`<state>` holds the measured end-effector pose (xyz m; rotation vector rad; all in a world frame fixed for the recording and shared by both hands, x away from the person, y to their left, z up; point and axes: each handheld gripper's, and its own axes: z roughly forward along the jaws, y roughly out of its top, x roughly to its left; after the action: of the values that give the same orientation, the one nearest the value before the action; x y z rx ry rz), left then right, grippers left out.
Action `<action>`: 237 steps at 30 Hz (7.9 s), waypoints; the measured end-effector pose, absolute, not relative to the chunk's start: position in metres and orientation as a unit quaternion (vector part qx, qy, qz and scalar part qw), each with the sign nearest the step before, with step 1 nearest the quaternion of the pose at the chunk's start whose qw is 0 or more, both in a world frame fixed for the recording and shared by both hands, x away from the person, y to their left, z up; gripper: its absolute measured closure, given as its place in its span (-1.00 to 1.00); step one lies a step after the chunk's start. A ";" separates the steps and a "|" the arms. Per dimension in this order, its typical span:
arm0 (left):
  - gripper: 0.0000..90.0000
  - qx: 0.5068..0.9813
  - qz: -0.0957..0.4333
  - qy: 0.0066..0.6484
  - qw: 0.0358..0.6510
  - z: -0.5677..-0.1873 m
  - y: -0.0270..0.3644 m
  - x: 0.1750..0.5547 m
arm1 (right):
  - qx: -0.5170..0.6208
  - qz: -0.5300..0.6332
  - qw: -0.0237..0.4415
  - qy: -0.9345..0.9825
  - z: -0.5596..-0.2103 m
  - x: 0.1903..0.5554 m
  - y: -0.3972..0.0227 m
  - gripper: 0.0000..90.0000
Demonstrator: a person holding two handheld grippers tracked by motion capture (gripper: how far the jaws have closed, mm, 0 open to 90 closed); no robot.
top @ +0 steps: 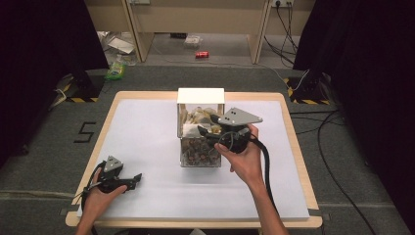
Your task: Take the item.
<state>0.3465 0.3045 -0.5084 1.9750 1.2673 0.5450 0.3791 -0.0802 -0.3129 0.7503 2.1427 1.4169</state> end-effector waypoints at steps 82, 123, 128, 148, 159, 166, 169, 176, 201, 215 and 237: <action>-0.70 0.765 0.211 0.491 0.358 -0.508 0.305 0.347 | 0.255 0.490 0.213 0.806 -0.299 0.394 -0.066 0.98; -0.70 0.766 0.211 0.491 0.358 -0.508 0.304 0.347 | 0.349 0.506 0.287 0.735 -0.295 0.385 -0.186 0.98; -0.70 0.766 0.211 0.491 0.358 -0.508 0.304 0.347 | 0.362 0.494 0.298 0.733 -0.305 0.392 -0.192 0.98; -0.70 0.767 0.211 0.490 0.357 -0.508 0.305 0.347 | 0.395 0.443 0.306 0.744 -0.341 0.421 -0.204 0.98; -0.70 0.765 0.211 0.491 0.358 -0.508 0.304 0.347 | 0.405 0.418 0.302 0.755 -0.359 0.432 -0.204 0.98; -0.70 0.765 0.211 0.492 0.358 -0.508 0.304 0.347 | 0.402 0.403 0.295 0.767 -0.371 0.438 -0.196 0.98; -0.70 0.765 0.211 0.492 0.358 -0.508 0.304 0.347 | 0.404 0.399 0.291 0.770 -0.375 0.440 -0.195 0.98; -0.70 0.765 0.211 0.492 0.358 -0.508 0.305 0.347 | 0.406 0.387 0.281 0.779 -0.387 0.446 -0.190 0.98; -0.70 0.765 0.211 0.492 0.358 -0.508 0.305 0.347 | 0.412 0.366 0.262 0.792 -0.407 0.457 -0.186 0.88; -0.70 0.765 0.211 0.492 0.358 -0.508 0.304 0.347 | 0.409 0.377 0.269 0.786 -0.400 0.454 -0.188 0.79; -0.70 0.765 0.211 0.491 0.358 -0.508 0.304 0.347 | 0.409 0.362 0.271 0.793 -0.409 0.459 -0.184 0.74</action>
<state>0.3466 0.3045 -0.5085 1.9742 1.2680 0.5444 0.4587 -0.1842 -0.4094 1.1026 2.1352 0.9740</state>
